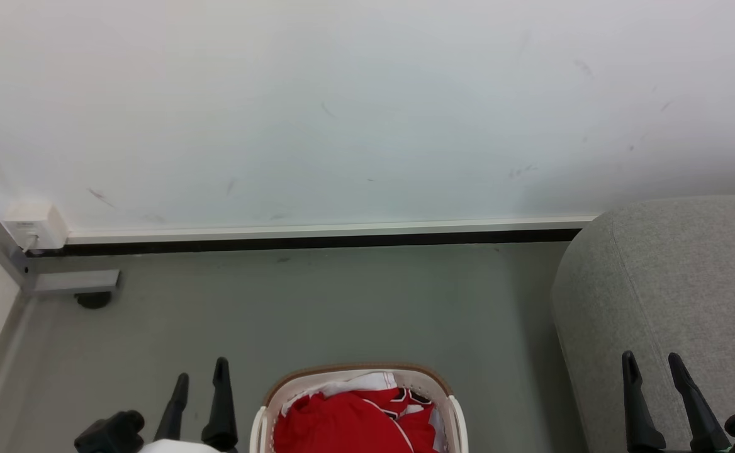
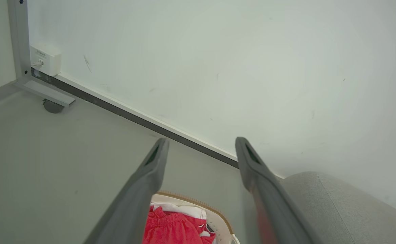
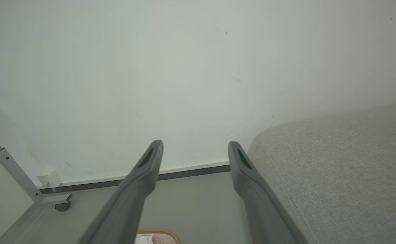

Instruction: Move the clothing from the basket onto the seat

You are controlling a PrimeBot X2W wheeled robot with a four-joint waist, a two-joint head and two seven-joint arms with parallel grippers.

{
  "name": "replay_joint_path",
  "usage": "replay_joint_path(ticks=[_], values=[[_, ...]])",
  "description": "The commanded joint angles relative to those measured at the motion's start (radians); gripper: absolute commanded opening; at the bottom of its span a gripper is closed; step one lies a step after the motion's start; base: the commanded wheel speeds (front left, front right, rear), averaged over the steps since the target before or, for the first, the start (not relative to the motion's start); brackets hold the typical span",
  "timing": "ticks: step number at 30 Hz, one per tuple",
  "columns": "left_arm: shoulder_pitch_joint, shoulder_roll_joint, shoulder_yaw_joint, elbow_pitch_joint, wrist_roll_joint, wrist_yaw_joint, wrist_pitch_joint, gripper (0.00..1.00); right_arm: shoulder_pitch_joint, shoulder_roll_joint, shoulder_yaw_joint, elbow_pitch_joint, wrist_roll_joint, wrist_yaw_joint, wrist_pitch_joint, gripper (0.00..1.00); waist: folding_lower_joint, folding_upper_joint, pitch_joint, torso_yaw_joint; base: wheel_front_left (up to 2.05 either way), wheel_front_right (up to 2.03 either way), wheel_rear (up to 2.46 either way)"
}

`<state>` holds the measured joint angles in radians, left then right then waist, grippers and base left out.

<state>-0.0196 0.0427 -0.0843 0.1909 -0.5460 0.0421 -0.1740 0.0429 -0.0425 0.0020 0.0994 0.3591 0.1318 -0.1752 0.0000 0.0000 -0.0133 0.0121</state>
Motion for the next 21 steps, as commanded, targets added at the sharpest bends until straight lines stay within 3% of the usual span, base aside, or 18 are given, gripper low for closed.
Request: replay_joint_path(ticks=[1,21], values=[[0.004,0.009,-0.001,-0.008,0.032,0.004,-0.009,1.00,0.002,-0.010,-0.001,-0.009,-0.021,-0.001,-0.007,1.00,0.0000,0.0000,0.000,-0.001,0.00,0.00,0.00],[0.016,0.010,-0.013,0.010,0.209,0.017,-0.053,1.00,0.021,-0.010,-0.008,0.067,-0.127,-0.002,-0.051,1.00,0.0000,0.0000,-0.002,0.000,0.00,0.00,0.00]])
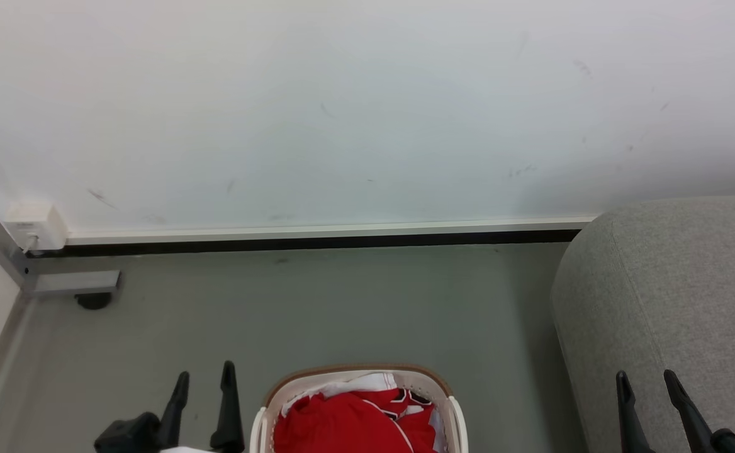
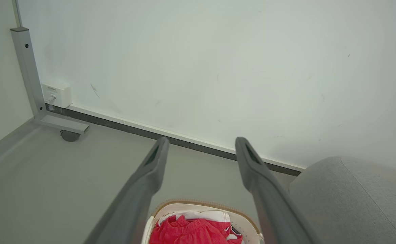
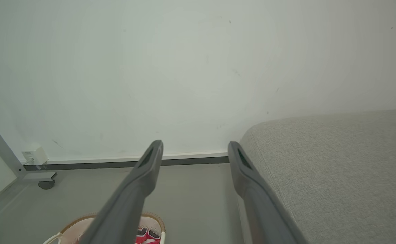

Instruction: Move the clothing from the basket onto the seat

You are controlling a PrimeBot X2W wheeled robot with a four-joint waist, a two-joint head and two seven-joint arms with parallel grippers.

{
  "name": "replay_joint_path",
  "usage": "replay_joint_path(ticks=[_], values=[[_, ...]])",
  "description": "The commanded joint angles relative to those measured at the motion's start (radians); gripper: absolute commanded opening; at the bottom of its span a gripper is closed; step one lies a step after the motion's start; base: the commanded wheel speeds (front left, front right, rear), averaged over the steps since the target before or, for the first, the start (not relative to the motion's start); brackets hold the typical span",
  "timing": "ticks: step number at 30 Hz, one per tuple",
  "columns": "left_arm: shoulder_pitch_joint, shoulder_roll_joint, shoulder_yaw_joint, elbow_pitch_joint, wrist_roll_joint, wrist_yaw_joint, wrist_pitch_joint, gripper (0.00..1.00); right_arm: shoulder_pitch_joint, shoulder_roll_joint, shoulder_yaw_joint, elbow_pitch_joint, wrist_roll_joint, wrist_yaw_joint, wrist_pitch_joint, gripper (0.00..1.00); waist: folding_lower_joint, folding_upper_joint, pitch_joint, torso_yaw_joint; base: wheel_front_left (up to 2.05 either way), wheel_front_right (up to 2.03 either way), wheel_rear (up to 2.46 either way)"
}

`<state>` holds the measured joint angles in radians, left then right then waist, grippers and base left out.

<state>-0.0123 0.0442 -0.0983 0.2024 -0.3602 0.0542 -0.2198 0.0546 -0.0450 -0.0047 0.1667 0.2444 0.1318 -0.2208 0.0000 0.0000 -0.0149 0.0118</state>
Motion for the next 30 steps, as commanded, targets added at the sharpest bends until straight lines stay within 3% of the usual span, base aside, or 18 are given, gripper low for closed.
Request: replay_joint_path(ticks=[1,22,30], values=[[0.010,0.009,0.001,0.000,0.031,0.005,-0.009,1.00,0.010,-0.008,-0.001,0.002,-0.018,-0.002,-0.007,1.00,0.0000,0.0000,-0.001,0.001,0.00,0.00,0.00],[0.036,0.010,0.014,0.027,0.186,-0.002,-0.047,1.00,0.024,-0.008,0.028,0.026,-0.095,-0.002,-0.047,1.00,0.0000,0.0000,-0.013,0.016,0.00,0.00,0.00],[0.037,0.009,0.018,0.035,0.184,-0.010,-0.046,1.00,0.024,-0.008,0.027,0.031,-0.087,-0.002,-0.044,1.00,0.0000,0.0000,-0.014,0.017,0.00,0.00,0.00]])
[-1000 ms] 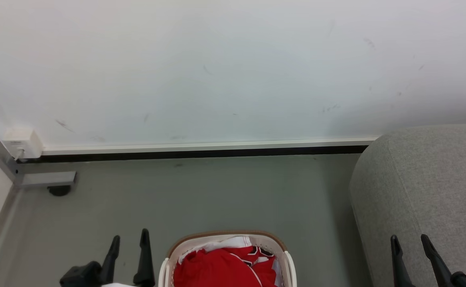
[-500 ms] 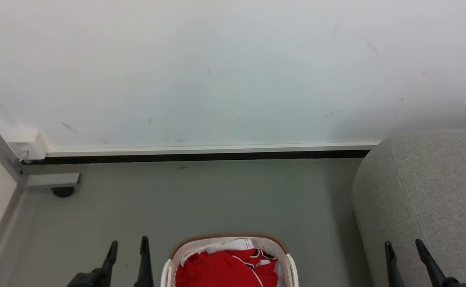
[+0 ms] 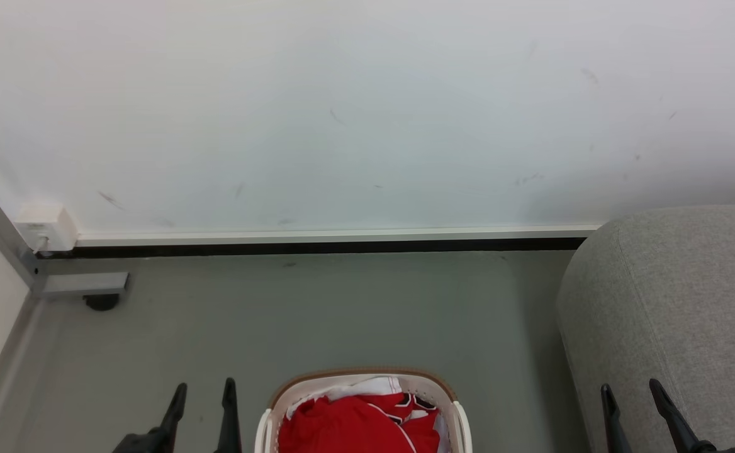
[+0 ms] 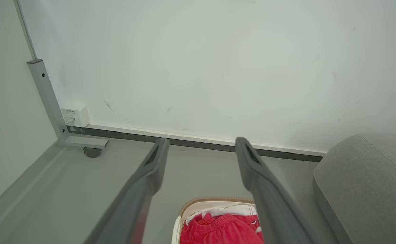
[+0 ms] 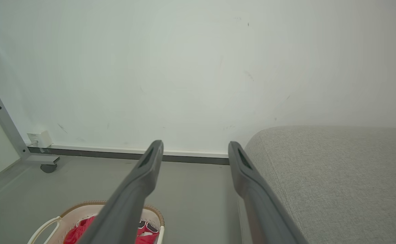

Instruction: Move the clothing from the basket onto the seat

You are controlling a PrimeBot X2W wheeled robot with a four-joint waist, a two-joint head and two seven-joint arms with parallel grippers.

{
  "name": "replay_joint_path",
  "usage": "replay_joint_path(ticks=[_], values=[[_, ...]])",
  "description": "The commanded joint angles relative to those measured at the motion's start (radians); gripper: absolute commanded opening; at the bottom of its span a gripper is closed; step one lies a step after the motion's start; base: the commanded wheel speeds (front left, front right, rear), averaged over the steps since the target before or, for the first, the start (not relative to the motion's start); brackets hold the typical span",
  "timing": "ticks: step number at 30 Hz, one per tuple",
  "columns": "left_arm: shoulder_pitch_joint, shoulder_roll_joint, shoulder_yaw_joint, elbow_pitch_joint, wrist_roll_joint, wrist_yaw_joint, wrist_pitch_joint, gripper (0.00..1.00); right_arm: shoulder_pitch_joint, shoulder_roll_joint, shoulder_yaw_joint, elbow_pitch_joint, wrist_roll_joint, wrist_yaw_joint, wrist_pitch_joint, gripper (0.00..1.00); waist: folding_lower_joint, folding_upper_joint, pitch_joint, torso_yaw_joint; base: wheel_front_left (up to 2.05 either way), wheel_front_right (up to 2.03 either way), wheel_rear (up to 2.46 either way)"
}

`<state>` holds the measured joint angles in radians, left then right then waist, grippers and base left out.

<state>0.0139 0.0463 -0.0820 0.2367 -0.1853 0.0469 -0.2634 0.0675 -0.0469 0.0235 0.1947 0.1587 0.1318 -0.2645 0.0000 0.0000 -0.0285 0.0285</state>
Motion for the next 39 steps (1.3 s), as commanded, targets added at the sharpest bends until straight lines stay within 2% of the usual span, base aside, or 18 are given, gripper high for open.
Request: replay_joint_path(ticks=[1,16,24,28,32,39], values=[[0.012,0.007,0.004,0.003,0.008,-0.002,-0.002,1.00,0.011,-0.006,-0.001,0.003,0.000,-0.002,0.000,1.00,0.0000,0.0000,0.000,0.000,0.00,0.00,0.00],[0.014,0.007,0.009,-0.001,-0.003,-0.005,-0.002,1.00,0.010,-0.006,0.010,0.001,0.010,-0.002,0.000,1.00,0.0000,0.0000,0.006,-0.001,0.00,0.00,0.00],[-0.013,0.007,-0.012,0.004,-0.009,-0.014,-0.002,1.00,-0.020,-0.006,0.024,-0.014,0.013,-0.002,0.000,1.00,0.0000,0.0000,0.039,-0.045,0.00,0.00,0.00],[-0.062,0.007,-0.037,0.021,-0.003,-0.026,-0.002,1.00,-0.041,-0.006,0.034,-0.027,0.010,-0.002,0.000,1.00,0.0000,0.0000,0.090,-0.075,0.00,0.00,0.00],[-0.141,0.007,-0.071,0.090,0.022,-0.044,-0.002,1.00,-0.082,-0.006,0.047,-0.052,0.023,-0.002,0.000,1.00,0.0000,0.0000,0.167,-0.109,0.00,0.00,0.00],[-0.373,0.007,-0.134,0.383,0.062,-0.059,0.000,1.00,-0.186,-0.005,0.086,-0.105,0.057,-0.002,0.000,1.00,0.0000,0.0000,0.334,-0.178,0.00,0.00,0.00]])
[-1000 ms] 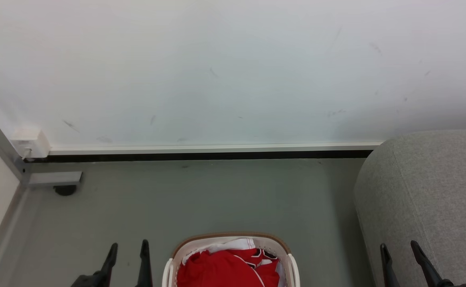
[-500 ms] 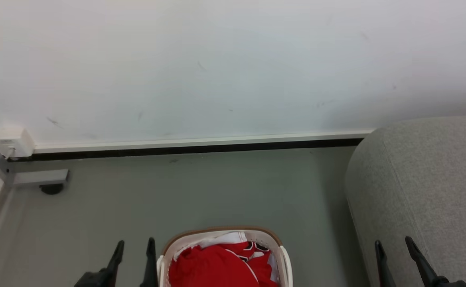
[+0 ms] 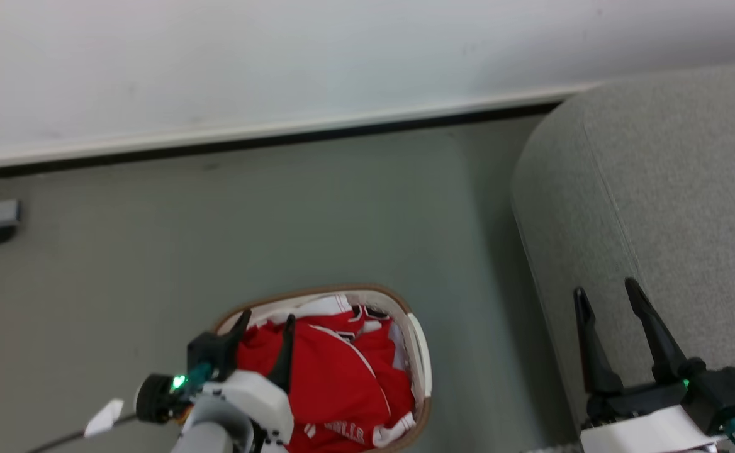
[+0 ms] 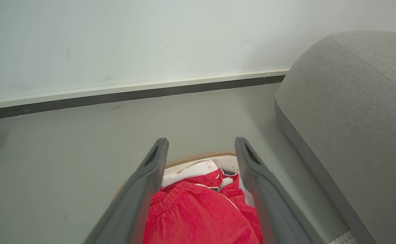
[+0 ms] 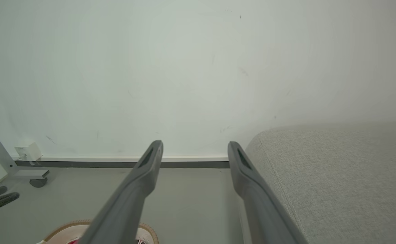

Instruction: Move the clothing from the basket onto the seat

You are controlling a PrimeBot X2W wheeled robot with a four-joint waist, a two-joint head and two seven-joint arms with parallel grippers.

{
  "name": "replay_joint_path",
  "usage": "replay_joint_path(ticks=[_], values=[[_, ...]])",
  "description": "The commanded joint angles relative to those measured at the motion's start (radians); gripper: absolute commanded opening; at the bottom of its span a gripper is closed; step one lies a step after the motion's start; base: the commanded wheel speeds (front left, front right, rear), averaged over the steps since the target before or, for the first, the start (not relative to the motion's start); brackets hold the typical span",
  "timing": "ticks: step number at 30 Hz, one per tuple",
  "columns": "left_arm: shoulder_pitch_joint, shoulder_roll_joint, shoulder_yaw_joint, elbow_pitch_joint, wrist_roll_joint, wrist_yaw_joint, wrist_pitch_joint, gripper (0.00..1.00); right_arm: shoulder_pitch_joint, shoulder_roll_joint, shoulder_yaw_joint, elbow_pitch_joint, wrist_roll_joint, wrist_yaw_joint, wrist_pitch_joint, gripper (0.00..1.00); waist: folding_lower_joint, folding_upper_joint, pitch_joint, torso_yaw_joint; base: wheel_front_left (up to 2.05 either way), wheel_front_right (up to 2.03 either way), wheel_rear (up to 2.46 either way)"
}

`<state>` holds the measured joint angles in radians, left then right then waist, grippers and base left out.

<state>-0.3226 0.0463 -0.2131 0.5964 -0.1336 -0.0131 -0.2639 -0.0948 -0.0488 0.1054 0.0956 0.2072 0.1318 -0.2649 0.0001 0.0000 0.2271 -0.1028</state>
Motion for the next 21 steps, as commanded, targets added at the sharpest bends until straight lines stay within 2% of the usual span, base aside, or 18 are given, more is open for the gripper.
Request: replay_joint_path(ticks=[1,10,14,21], values=[[-0.067,0.007,-0.007,0.064,0.019,0.006,0.008,1.00,-0.039,-0.003,0.014,-0.011,0.010,-0.002,0.001,1.00,-0.0001,0.0000,0.101,-0.058,0.00,0.00,0.00],[-0.294,0.011,-0.014,0.365,0.017,0.042,0.116,1.00,-0.166,-0.002,0.084,-0.046,0.079,-0.002,0.001,1.00,-0.0001,0.0000,0.277,-0.152,0.00,0.00,0.00],[-0.354,0.028,-0.011,0.480,0.021,0.076,0.185,1.00,-0.192,-0.003,0.108,-0.057,0.109,-0.002,0.001,1.00,-0.0001,0.0000,0.331,-0.186,0.00,0.00,0.00],[-0.428,0.049,0.006,0.589,-0.005,0.105,0.226,1.00,-0.219,-0.002,0.121,-0.077,0.135,-0.002,0.001,1.00,-0.0001,0.0000,0.408,-0.222,0.00,0.00,0.00]])
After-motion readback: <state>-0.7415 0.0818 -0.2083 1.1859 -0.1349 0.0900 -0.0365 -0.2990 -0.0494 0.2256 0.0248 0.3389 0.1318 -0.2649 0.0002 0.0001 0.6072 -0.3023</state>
